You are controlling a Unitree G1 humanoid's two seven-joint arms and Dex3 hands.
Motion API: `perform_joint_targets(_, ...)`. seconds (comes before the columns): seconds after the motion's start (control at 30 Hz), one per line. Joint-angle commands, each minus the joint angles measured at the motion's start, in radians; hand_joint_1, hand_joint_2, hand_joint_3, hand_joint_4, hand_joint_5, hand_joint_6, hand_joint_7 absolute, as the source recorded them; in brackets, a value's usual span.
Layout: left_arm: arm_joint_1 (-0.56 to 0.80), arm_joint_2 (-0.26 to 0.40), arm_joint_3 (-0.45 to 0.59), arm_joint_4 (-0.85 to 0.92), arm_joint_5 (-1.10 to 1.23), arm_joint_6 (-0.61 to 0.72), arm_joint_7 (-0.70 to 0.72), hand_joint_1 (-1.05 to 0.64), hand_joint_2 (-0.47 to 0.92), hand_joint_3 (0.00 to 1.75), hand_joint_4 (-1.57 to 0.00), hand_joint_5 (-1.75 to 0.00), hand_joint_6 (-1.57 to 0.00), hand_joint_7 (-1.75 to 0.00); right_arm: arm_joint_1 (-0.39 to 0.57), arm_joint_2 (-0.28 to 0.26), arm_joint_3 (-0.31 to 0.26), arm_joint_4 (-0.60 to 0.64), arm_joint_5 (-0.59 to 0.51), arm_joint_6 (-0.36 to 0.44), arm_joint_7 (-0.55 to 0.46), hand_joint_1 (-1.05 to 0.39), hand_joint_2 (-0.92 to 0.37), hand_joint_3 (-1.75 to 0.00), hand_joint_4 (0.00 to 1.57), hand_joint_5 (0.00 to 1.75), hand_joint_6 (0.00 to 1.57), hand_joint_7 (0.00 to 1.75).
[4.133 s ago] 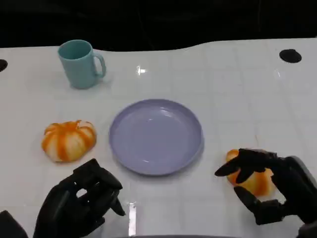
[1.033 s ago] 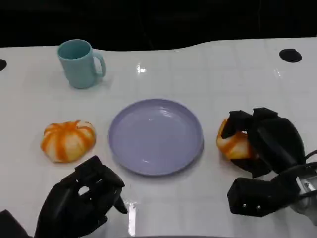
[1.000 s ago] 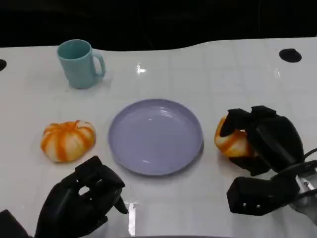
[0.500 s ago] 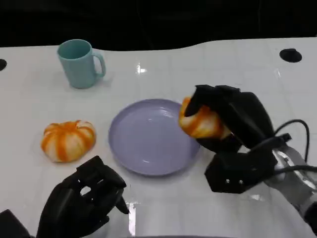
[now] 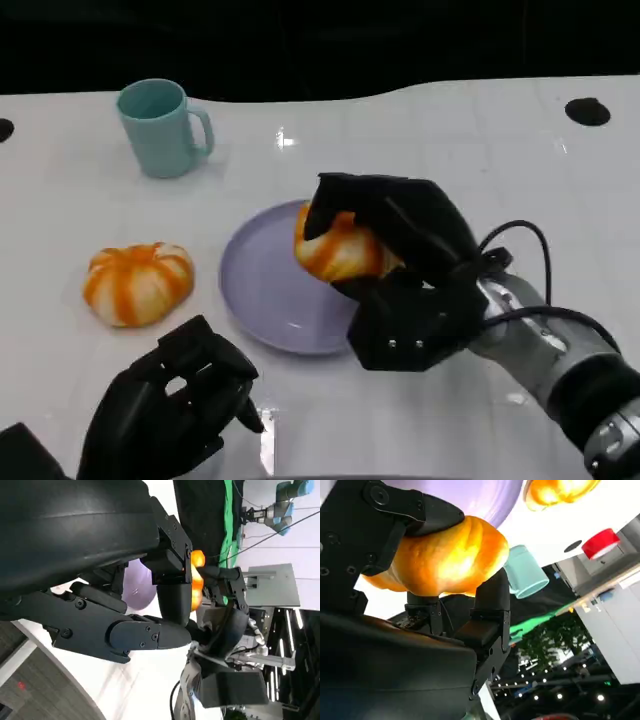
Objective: Grasp the bread from the table and place it into the plate.
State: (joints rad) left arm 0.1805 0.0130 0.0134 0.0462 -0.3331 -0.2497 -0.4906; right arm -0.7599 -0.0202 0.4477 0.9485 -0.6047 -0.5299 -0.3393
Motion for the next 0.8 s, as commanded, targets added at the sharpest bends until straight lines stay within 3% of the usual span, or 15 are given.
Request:
perform_joint_targets(0.03, 0.01, 0.009, 0.001, -0.006, 0.003, 0.0, 0.005, -0.52, 0.92, 0.35, -0.6, -1.75, -0.53, -1.45, -0.065, 0.023, -0.008, 0.106, 0.024, -0.012, 0.036, -0.15, -0.26, -1.42, 0.94, 1.75, 0.76, 1.63)
perform_joint_targets(0.1, 0.01, 0.009, 0.0, -0.008, 0.004, 0.003, 0.008, -0.53, 0.92, 0.35, -0.6, -1.75, -0.53, -1.44, -0.079, 0.032, -0.019, 0.131, 0.041, -0.005, 0.066, -0.14, -0.29, -1.36, 0.9, 1.75, 0.81, 1.36)
perform_joint_targets(0.13, 0.011, 0.009, 0.0, -0.009, 0.006, 0.003, 0.01, -0.53, 0.92, 0.35, -0.6, -1.75, -0.53, -1.44, -0.085, 0.034, -0.023, 0.136, 0.051, 0.012, 0.098, -0.16, -0.38, -1.14, 0.78, 1.65, 0.8, 1.05)
perform_joint_targets(0.2, 0.01, 0.009, 0.0, -0.008, 0.008, 0.001, 0.012, -0.53, 0.92, 0.34, -0.6, -1.75, -0.54, -1.44, -0.097, 0.03, -0.02, 0.135, 0.055, 0.04, 0.155, -0.2, -0.53, -0.82, 0.7, 1.3, 0.79, 0.64)
perform_joint_targets(0.23, 0.008, 0.009, -0.001, -0.006, 0.008, -0.002, 0.011, -0.53, 0.92, 0.34, -0.6, -1.75, -0.54, -1.44, -0.105, 0.02, -0.006, 0.126, 0.043, 0.055, 0.192, -0.28, -0.63, -0.63, 0.53, 0.99, 0.68, 0.42)
perform_joint_targets(0.33, 0.006, 0.008, -0.002, -0.003, 0.002, -0.001, 0.008, -0.53, 0.92, 0.34, -0.6, -1.75, -0.53, -1.44, -0.12, -0.004, 0.028, 0.099, 0.014, 0.091, 0.283, -0.43, -0.85, -0.27, 0.28, 0.49, 0.48, 0.09)
perform_joint_targets(0.4, 0.006, 0.007, -0.003, -0.006, 0.005, 0.001, 0.012, -0.53, 0.92, 0.34, -0.6, -1.75, -0.54, -1.44, -0.12, -0.016, 0.044, 0.07, -0.001, 0.118, 0.329, -0.49, -0.9, -0.19, 0.19, 0.38, 0.4, 0.03)
perform_joint_targets(0.43, 0.006, 0.007, -0.004, -0.006, 0.006, 0.0, 0.013, -0.53, 0.92, 0.34, -0.6, -1.75, -0.54, -1.44, -0.116, -0.022, 0.049, 0.048, -0.007, 0.132, 0.351, -0.58, -0.91, -0.21, 0.08, 0.33, 0.33, 0.01)
perform_joint_targets(0.5, 0.003, 0.007, -0.003, -0.002, 0.006, -0.004, 0.012, -0.53, 0.92, 0.34, -0.61, -1.75, -0.54, -1.44, -0.103, -0.032, 0.054, 0.005, -0.008, 0.155, 0.386, -0.65, -0.92, -0.24, 0.02, 0.31, 0.27, 0.0)
perform_joint_targets(0.8, -0.002, 0.007, -0.005, 0.006, 0.018, -0.016, 0.017, -0.54, 0.92, 0.35, -0.61, -1.75, -0.55, -1.45, -0.013, -0.095, 0.041, -0.204, 0.032, 0.179, 0.488, -0.71, -0.92, -0.32, 0.0, 0.28, 0.22, 0.0)
